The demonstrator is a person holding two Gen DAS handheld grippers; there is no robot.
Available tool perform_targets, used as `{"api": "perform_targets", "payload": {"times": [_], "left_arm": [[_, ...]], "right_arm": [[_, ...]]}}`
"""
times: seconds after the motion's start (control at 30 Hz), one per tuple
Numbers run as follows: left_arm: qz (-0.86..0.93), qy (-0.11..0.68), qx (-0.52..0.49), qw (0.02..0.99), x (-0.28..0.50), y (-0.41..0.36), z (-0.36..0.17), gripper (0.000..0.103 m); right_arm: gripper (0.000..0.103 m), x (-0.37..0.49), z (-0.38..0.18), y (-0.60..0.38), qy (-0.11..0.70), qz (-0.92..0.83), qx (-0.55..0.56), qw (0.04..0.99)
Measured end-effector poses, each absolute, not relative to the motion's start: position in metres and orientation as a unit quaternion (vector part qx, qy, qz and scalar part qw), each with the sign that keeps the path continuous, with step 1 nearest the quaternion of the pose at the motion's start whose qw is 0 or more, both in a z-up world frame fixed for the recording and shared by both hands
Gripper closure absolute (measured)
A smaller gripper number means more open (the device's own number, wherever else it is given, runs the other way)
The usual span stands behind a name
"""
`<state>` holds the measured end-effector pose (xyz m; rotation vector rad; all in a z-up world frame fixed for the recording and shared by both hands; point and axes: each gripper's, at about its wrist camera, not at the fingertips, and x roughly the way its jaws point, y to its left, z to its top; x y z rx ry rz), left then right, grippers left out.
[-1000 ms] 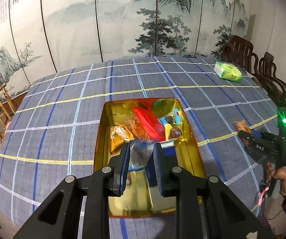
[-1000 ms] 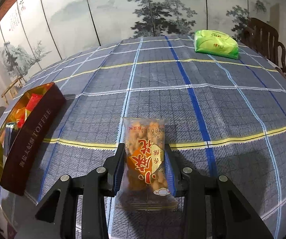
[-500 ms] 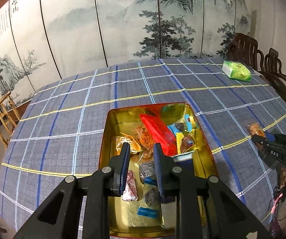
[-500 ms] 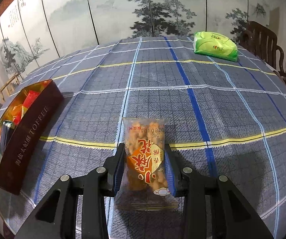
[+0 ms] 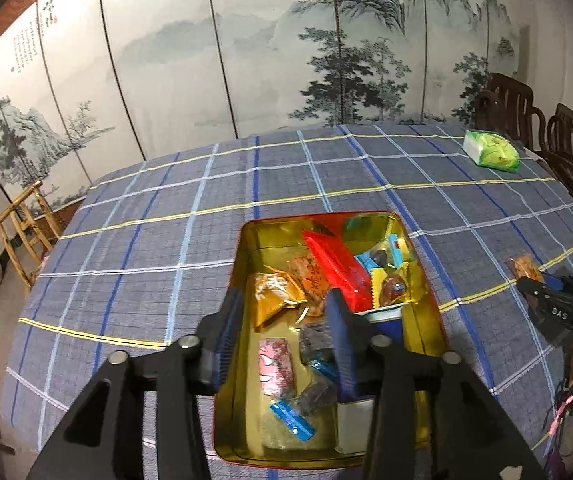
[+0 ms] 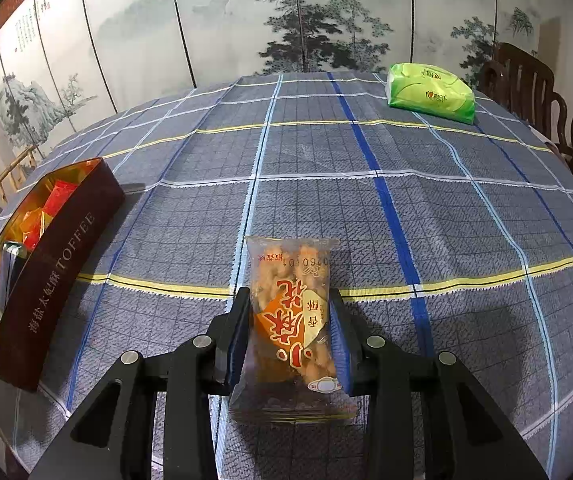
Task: Organize snacks
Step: 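Carry the orange peanut packet over the tin with the right gripper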
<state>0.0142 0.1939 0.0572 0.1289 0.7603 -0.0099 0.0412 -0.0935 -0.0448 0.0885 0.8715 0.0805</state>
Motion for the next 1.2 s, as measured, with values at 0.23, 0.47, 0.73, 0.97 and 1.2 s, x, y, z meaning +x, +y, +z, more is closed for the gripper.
{"api": "perform_targets", "payload": {"times": [0.23, 0.47, 0.73, 0.97, 1.2], "left_arm": [[0.021, 0.351, 0.075, 0.933, 0.004, 0.199, 0.063, 0.035], [0.033, 0.352, 0.073, 0.933, 0.001, 0.203, 0.061, 0.027], [0.044, 0.354, 0.067, 0.932, -0.006, 0.212, 0.056, 0.02], [0.057, 0.354, 0.065, 0.931, -0.014, 0.222, 0.051, 0.016], [0.067, 0.339, 0.061, 0.936, -0.023, 0.238, 0.047, 0.016]], "right_arm": [[0.066, 0.04, -0.034, -0.08, 0.422, 0.062, 0.061, 0.903], [0.066, 0.037, -0.01, -0.048, 0.405, 0.095, 0.044, 0.908], [0.066, 0.03, 0.012, -0.016, 0.391, 0.129, 0.031, 0.911], [0.066, 0.025, 0.027, 0.015, 0.382, 0.155, 0.016, 0.911], [0.066, 0.02, 0.035, 0.043, 0.378, 0.177, 0.0, 0.909]]}}
